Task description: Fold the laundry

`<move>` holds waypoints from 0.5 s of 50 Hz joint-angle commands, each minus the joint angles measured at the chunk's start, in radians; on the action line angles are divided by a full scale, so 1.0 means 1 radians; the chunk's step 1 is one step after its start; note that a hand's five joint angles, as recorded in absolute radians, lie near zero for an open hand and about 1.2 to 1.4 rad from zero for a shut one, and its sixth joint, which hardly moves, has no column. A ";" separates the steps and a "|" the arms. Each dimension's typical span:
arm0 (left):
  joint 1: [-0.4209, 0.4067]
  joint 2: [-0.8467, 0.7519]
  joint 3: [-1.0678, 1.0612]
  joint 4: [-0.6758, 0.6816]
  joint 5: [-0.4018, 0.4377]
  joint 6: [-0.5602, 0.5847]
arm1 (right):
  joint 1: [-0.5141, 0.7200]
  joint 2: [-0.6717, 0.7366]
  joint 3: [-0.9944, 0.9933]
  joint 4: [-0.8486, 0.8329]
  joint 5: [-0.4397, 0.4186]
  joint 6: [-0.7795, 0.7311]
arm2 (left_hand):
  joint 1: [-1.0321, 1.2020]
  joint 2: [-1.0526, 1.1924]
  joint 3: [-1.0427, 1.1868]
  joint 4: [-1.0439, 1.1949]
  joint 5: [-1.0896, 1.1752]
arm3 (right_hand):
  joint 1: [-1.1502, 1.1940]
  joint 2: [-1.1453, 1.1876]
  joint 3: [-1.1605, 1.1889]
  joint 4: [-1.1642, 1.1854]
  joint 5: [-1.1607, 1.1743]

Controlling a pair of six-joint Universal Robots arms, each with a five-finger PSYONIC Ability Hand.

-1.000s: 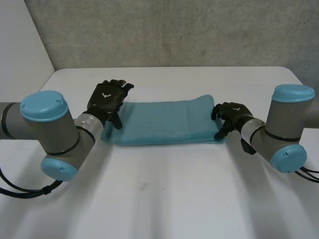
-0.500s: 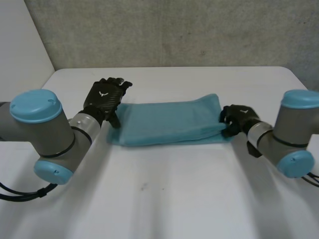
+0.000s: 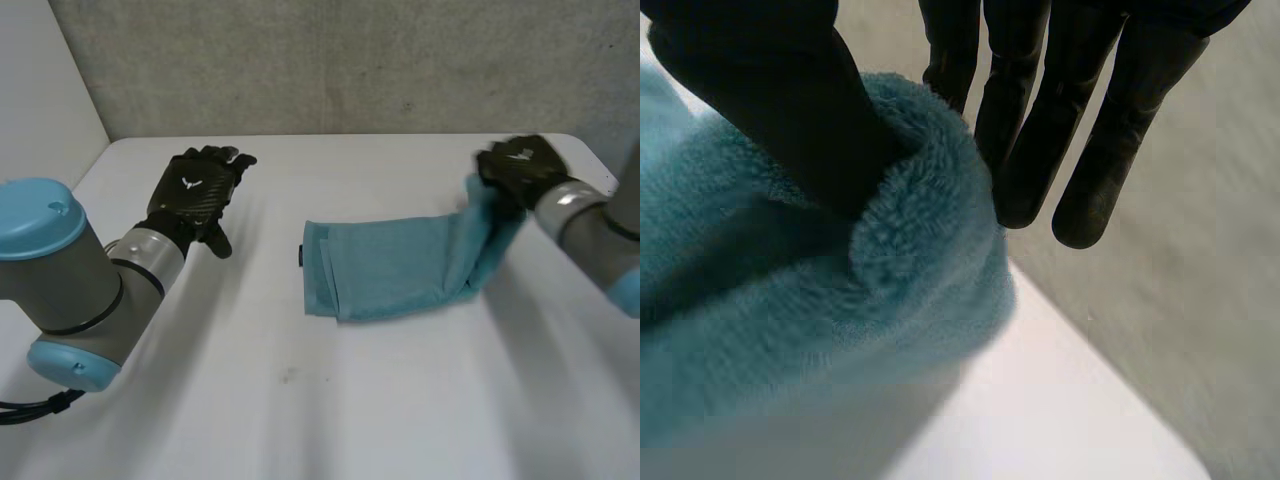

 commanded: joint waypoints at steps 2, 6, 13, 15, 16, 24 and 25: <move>-0.016 0.005 0.030 0.006 -0.004 -0.013 | 0.289 0.126 -0.084 -0.052 -0.058 -0.020 | 0.030 0.028 0.028 0.028 0.028 | 0.500 0.230 0.212 0.206 0.256; -0.056 -0.013 0.084 0.005 -0.036 -0.055 | 0.385 0.216 -0.075 -0.042 -0.053 -0.055 | 0.024 0.022 0.022 0.022 0.022 | 0.500 0.230 0.212 0.206 0.256; -0.099 -0.077 0.160 -0.002 -0.078 -0.142 | 0.392 0.258 -0.075 -0.018 -0.007 -0.063 | 0.018 0.016 0.016 0.016 0.016 | 0.210 -0.059 -0.078 -0.084 -0.034; -0.112 -0.099 0.182 -0.003 -0.081 -0.156 | 0.389 0.237 -0.075 -0.019 0.021 -0.049 | 0.018 0.016 0.016 0.016 0.016 | -0.309 -0.579 -0.597 -0.603 -0.554; -0.125 -0.120 0.205 -0.006 -0.081 -0.164 | 0.381 0.193 -0.073 -0.018 0.054 -0.019 | 0.015 0.013 0.013 0.013 0.013 | -0.681 -0.951 -0.970 -0.975 -0.926; -0.216 -0.228 0.343 -0.058 -0.084 -0.171 | 0.223 -0.015 0.000 -0.013 0.097 0.319 | 0.018 0.016 0.016 0.016 0.016 | -0.722 -0.991 -1.010 -1.016 -0.966; -0.237 -0.255 0.376 -0.067 -0.085 -0.171 | 0.197 -0.030 0.002 -0.009 0.088 0.379 | 0.021 0.019 0.019 0.019 0.019 | -0.722 -0.991 -1.010 -1.016 -0.966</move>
